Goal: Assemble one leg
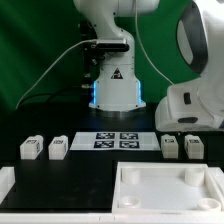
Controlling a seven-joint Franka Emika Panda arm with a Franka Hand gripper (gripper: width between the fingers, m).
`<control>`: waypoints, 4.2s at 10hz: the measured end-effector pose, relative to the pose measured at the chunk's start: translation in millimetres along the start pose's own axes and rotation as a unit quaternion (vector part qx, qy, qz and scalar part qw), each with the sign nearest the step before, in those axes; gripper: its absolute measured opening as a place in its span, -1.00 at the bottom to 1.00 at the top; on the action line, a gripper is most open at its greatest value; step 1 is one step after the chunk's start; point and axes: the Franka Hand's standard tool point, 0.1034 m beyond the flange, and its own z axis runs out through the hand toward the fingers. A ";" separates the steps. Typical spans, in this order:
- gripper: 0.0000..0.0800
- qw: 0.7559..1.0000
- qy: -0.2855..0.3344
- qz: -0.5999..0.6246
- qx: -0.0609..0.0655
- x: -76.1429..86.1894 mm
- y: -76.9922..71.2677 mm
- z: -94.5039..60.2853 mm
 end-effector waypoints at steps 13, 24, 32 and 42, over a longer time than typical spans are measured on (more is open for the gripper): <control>-0.28 0.998 -0.055 0.022 0.000 -0.9 1.9 43.3; -0.27 0.999 0.024 -0.033 0.004 -2.0 23.5 -63.9; -0.27 0.896 0.442 -0.044 0.007 13.3 53.1 -142.5; -0.27 0.745 0.664 -0.067 0.016 73.9 63.8 -203.1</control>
Offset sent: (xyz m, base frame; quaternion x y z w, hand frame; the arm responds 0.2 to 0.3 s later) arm -0.0204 0.0082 -0.0156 0.0008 -0.0393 0.0354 0.9986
